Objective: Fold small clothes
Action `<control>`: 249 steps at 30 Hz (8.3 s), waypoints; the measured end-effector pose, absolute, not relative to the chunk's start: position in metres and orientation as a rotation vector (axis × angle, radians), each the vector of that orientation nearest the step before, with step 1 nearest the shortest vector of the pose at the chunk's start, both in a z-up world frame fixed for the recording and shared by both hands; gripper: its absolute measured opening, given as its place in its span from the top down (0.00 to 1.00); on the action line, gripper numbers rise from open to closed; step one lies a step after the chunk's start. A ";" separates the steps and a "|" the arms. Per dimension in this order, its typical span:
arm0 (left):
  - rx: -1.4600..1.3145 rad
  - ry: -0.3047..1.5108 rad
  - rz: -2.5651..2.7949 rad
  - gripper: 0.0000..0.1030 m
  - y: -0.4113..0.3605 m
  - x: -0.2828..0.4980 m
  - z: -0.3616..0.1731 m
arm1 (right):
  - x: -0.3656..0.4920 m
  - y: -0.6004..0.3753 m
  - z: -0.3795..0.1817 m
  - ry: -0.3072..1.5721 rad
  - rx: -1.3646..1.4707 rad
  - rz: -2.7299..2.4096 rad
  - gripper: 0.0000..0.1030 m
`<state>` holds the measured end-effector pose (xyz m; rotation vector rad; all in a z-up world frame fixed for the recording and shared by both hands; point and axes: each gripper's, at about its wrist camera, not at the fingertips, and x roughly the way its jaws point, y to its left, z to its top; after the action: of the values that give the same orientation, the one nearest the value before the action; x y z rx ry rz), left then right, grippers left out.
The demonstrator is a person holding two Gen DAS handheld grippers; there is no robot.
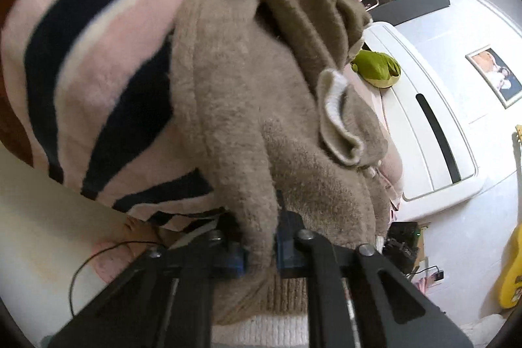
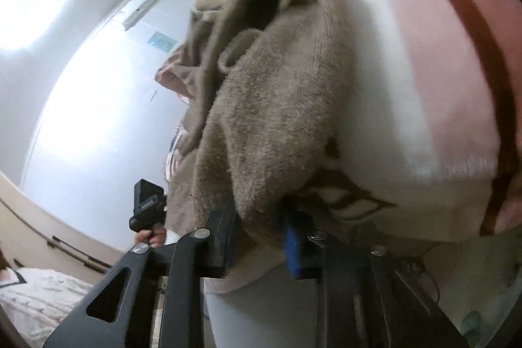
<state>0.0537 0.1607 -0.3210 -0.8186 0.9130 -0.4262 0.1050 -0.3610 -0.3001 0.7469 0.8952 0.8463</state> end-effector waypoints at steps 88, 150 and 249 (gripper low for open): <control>-0.336 0.691 -0.464 0.32 0.164 0.167 -0.137 | 0.226 -0.355 -0.132 0.775 0.200 0.538 0.57; -0.319 0.842 -0.304 0.94 0.176 0.135 -0.222 | 0.202 -0.372 -0.216 0.848 0.396 0.492 0.93; -0.512 1.134 -0.884 0.01 -0.027 0.306 -0.239 | 0.265 -0.395 -0.237 1.129 0.332 0.717 0.26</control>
<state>0.3055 -0.0271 -0.2391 -0.5117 1.1344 -0.8843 0.2654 -0.3953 -0.2368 0.3321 1.1293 0.7173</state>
